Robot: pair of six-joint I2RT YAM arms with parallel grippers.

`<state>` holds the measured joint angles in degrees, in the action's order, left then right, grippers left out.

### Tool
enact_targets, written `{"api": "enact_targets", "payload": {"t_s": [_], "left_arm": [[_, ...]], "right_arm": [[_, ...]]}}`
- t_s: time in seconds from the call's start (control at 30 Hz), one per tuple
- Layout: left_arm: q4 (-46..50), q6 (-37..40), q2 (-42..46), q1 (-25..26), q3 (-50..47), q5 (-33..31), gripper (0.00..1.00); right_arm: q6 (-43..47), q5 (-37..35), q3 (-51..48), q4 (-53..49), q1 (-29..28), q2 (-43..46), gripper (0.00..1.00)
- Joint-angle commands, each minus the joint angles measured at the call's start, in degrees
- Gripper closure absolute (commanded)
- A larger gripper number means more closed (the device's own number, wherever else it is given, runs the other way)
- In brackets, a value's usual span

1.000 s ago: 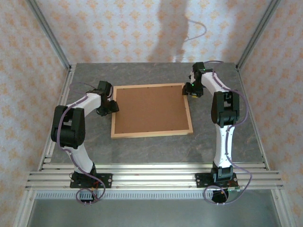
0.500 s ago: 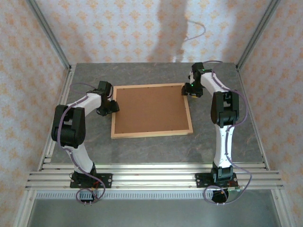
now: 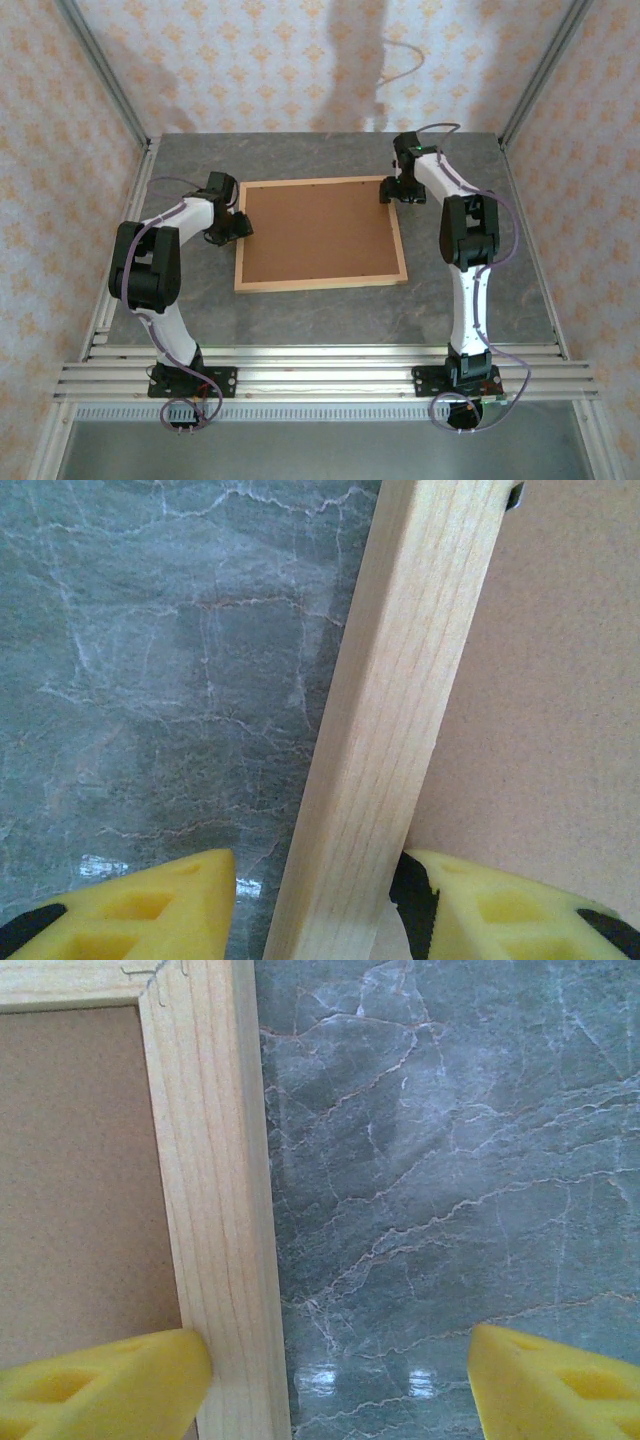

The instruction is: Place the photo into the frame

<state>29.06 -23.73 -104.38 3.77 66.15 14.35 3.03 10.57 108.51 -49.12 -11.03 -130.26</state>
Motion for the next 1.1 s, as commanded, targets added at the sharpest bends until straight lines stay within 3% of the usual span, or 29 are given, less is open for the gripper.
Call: {"api": "enact_targets", "payload": {"t_s": [0.0, 0.2, 0.5, 1.07], "left_arm": [[-0.9, -0.7, -2.8, 1.3, -1.4, 0.0, 0.50], [-0.8, -1.0, -2.8, 1.8, -1.3, 0.0, 0.50], [-0.6, -1.1, -2.8, 2.1, -1.1, -0.1, 0.50], [0.7, -1.1, -2.0, 0.6, 1.0, -2.1, 0.49]], "right_arm": [[0.7, 1.9, -2.2, -7.2, -3.4, -4.1, 0.19], [-0.2, 9.0, -1.9, -6.9, -3.6, -5.0, 0.11], [-1.3, 10.2, -3.0, -6.1, -4.4, -6.8, 0.09], [-5.8, 1.0, -7.6, -3.4, -1.7, 11.1, 0.09]]}}
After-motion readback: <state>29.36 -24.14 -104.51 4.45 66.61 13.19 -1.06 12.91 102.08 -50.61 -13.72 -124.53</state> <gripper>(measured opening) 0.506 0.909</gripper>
